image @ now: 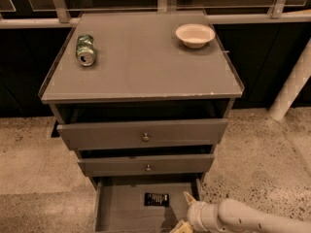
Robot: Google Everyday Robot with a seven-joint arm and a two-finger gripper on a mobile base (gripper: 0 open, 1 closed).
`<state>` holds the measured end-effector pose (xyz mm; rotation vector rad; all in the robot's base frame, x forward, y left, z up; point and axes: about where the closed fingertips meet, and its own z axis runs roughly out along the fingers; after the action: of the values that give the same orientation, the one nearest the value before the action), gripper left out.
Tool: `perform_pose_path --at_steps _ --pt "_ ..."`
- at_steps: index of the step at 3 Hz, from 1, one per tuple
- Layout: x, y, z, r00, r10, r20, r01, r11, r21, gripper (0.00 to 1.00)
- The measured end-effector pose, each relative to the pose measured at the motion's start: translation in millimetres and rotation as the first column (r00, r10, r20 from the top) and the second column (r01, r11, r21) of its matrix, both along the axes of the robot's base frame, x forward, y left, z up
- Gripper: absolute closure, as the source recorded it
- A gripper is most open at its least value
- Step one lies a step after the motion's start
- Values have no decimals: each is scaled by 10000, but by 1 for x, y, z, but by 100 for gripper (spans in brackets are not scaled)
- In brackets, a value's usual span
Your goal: Pick rxbar chocolate from bottom drawer and place on counter
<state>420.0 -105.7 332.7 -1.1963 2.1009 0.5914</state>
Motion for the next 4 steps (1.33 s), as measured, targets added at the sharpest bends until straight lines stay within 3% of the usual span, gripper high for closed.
perform_pose_path --at_steps 1,2,4 --pt "0 0 0 10000 -1 6 1 10000 -5 0" --pt "4 5 -20 9987 -380 -327 379 9993 -13 0" --pt "43 28 -94 9908 -1351 -38 1350 9908 -117 0"
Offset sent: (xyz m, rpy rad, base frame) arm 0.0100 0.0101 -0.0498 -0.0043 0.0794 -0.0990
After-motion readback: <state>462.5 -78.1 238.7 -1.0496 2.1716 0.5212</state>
